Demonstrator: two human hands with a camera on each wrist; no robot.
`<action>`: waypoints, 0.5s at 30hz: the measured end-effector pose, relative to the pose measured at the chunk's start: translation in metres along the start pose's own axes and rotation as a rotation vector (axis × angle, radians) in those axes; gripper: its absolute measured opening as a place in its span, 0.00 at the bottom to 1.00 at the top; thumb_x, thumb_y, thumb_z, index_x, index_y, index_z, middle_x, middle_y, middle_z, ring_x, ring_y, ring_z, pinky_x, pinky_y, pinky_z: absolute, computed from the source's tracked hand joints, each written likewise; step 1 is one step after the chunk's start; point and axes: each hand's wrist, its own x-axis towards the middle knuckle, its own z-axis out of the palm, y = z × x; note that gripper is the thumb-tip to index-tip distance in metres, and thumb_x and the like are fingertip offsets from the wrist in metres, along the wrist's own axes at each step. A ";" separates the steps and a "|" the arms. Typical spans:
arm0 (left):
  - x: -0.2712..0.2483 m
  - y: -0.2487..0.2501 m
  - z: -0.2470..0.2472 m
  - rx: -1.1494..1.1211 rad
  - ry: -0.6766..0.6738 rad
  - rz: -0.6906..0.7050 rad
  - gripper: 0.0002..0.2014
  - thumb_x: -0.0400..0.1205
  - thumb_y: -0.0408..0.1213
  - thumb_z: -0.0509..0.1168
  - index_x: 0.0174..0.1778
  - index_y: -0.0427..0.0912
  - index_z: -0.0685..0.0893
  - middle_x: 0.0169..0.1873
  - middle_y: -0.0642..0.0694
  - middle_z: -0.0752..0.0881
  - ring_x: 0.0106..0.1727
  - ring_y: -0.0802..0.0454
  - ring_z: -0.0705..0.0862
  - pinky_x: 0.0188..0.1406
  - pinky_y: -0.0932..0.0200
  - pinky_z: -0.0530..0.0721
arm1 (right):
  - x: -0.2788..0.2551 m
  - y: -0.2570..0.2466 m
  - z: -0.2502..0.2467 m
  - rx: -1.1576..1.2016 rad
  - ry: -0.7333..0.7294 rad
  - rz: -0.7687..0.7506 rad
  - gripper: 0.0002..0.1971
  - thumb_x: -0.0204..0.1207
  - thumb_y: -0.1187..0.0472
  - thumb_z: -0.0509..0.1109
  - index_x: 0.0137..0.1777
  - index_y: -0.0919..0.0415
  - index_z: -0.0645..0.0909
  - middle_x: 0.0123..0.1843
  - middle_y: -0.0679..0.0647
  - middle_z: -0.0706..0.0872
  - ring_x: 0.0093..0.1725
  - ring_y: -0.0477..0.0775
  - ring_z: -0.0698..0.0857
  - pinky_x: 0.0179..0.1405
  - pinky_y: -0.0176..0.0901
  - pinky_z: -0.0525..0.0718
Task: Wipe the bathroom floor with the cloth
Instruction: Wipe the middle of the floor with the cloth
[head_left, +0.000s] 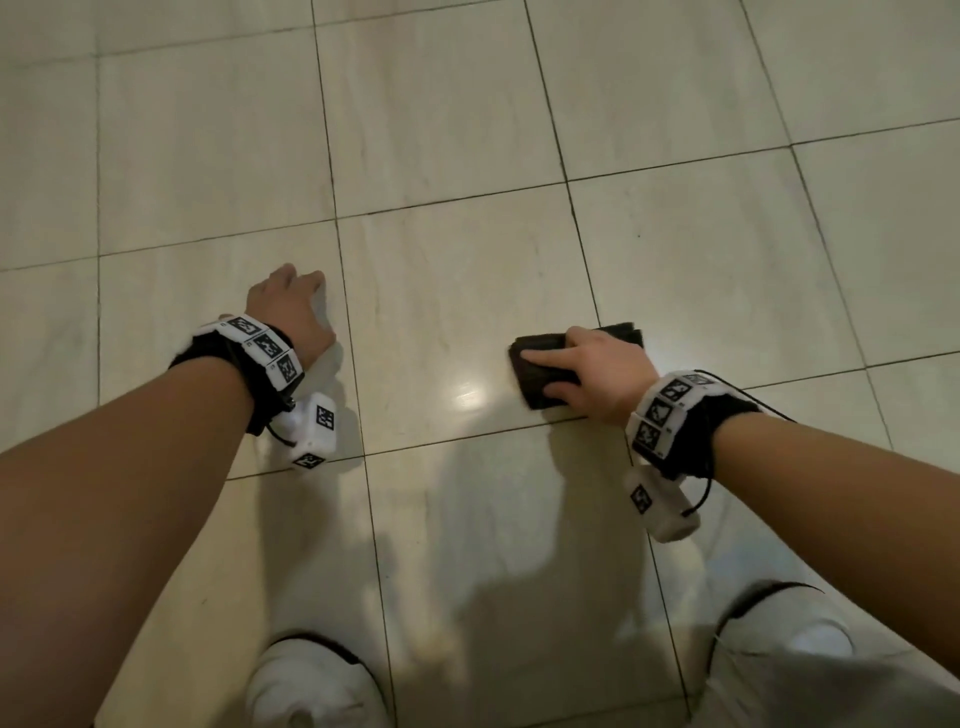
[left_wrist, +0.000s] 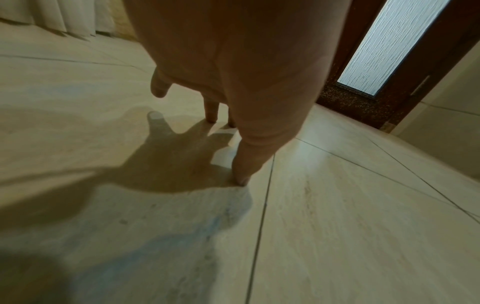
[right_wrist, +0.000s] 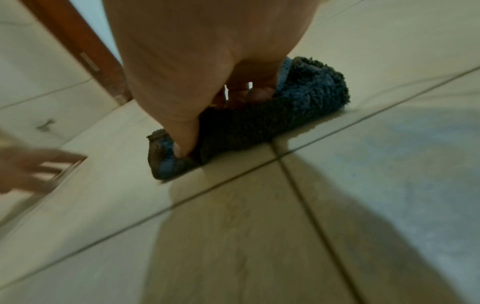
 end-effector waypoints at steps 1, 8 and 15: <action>0.000 0.000 0.000 0.011 -0.006 -0.006 0.39 0.77 0.42 0.73 0.83 0.48 0.63 0.84 0.39 0.57 0.81 0.33 0.61 0.80 0.43 0.62 | -0.001 0.009 -0.002 0.015 0.032 0.043 0.25 0.83 0.42 0.63 0.79 0.29 0.66 0.54 0.46 0.71 0.62 0.54 0.77 0.53 0.48 0.77; 0.001 -0.004 0.002 0.058 -0.022 -0.054 0.40 0.74 0.47 0.73 0.82 0.58 0.62 0.84 0.48 0.56 0.81 0.38 0.60 0.72 0.26 0.67 | 0.003 0.014 0.004 0.017 0.109 0.113 0.24 0.84 0.44 0.61 0.80 0.32 0.66 0.52 0.46 0.69 0.60 0.53 0.76 0.47 0.45 0.73; 0.003 -0.003 0.004 0.055 0.000 -0.072 0.39 0.76 0.45 0.73 0.81 0.59 0.63 0.84 0.51 0.56 0.81 0.41 0.60 0.69 0.30 0.67 | 0.038 -0.041 0.003 -0.031 0.067 -0.055 0.26 0.85 0.43 0.61 0.82 0.35 0.64 0.61 0.53 0.75 0.61 0.56 0.77 0.47 0.47 0.80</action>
